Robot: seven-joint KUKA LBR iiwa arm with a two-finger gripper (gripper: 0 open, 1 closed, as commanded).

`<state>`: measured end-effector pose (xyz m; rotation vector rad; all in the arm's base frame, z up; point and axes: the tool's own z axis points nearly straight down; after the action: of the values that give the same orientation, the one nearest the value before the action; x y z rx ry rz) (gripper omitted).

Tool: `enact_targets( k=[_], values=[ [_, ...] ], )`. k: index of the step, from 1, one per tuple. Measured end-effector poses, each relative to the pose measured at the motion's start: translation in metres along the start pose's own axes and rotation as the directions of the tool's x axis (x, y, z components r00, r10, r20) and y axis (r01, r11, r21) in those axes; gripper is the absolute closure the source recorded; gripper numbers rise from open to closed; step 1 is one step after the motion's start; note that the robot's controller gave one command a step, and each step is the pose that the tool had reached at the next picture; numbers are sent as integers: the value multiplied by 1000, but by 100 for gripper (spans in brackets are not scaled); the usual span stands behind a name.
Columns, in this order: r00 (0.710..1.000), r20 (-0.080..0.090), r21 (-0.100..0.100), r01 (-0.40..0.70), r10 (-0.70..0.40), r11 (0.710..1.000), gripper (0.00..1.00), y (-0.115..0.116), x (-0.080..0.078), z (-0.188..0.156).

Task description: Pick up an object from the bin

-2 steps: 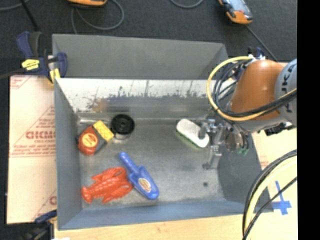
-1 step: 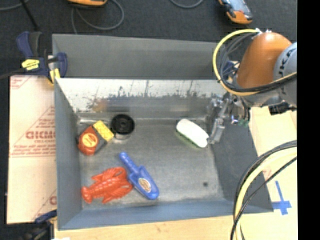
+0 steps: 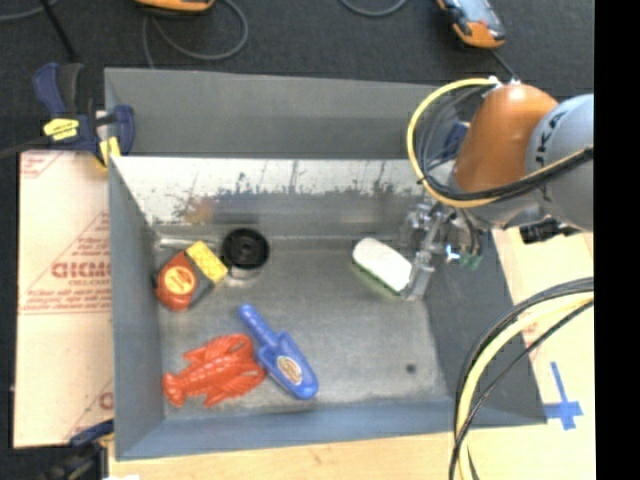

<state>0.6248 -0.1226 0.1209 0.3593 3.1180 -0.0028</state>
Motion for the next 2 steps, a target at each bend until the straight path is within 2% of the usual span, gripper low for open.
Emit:
enact_targets(
  k=[1,2],
  values=[
    [991,5,-3,-130,130,991,0,3,1,48],
    [992,10,-1,-126,126,992,100,7,-7,47]
  ],
)
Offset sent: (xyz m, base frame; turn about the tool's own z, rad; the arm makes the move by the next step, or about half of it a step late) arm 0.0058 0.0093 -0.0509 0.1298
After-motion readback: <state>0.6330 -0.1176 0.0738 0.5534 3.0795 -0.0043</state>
